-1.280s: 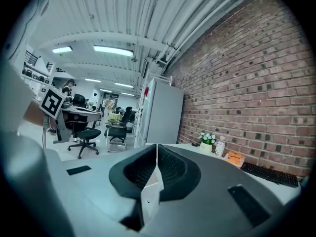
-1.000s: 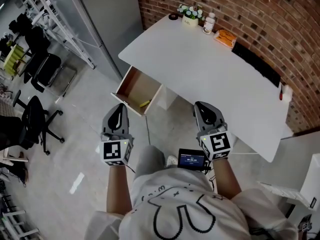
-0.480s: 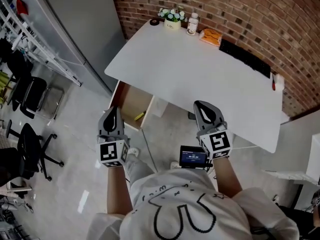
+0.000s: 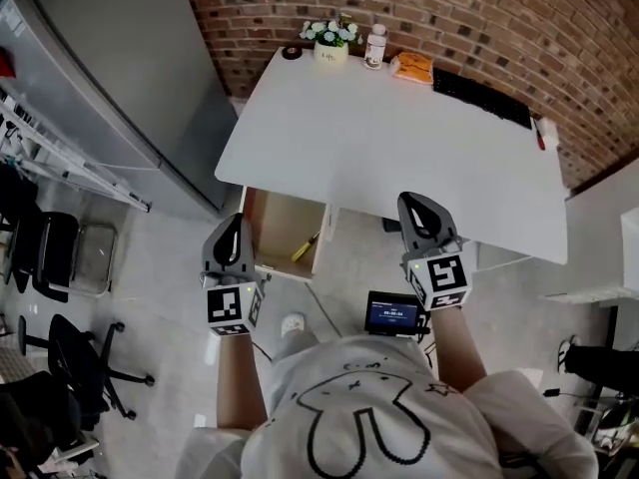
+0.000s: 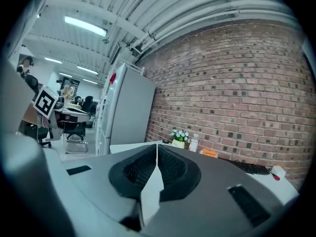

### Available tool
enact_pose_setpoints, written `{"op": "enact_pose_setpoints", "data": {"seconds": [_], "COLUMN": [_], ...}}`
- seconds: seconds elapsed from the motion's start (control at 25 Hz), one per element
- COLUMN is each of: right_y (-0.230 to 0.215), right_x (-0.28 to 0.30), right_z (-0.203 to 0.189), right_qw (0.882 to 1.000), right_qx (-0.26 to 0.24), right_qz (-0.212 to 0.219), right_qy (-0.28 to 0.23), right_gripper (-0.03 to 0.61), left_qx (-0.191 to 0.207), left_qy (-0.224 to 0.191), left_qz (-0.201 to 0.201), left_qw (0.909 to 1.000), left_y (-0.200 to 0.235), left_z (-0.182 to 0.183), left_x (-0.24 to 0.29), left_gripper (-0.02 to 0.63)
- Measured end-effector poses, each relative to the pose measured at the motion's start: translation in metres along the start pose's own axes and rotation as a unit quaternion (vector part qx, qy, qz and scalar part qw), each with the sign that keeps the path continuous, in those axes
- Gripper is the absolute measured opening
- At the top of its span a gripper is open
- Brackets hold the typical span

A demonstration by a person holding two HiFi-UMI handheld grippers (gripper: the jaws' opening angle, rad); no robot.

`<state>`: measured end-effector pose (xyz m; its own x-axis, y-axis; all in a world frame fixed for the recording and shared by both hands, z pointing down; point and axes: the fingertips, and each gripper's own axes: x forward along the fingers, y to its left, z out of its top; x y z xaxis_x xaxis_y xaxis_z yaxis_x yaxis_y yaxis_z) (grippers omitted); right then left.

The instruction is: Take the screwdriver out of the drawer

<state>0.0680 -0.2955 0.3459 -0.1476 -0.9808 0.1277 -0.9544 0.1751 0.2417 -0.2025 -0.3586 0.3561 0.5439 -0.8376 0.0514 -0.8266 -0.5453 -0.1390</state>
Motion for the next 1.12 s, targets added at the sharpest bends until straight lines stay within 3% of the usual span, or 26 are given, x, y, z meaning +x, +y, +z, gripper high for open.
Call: {"op": "enact_pose_setpoints", "data": {"seconds": [0.28,0.52,0.8,1.12], "right_y": [0.058,0.076,0.078,0.075], "right_x": [0.006,-0.038,-0.078,-0.104], "right_z": [0.017,0.003,-0.008,-0.041], "right_qw": [0.996,0.979,0.962,0.953], "right_qx": [0.001,0.020,0.032,0.065], "right_qz": [-0.087,-0.183,-0.248,-0.259], "right_qy": [0.037,0.082,0.109,0.140], "right_gripper": [0.021,0.021,0.021,0.021], "left_qx": [-0.003,-0.001,-0.012,0.000], "left_qy": [0.002,0.003,0.017,0.043], "left_qz": [-0.107,-0.199,-0.244,-0.276], "left_qw": [0.9942,0.9799,0.9696,0.9601], "left_y": [0.051,0.046,0.032,-0.003], "left_z": [-0.015,-0.031,-0.044,-0.059], "left_x": [0.022,0.035,0.046,0.052], "left_gripper": [0.012,0.012,0.012,0.012]}}
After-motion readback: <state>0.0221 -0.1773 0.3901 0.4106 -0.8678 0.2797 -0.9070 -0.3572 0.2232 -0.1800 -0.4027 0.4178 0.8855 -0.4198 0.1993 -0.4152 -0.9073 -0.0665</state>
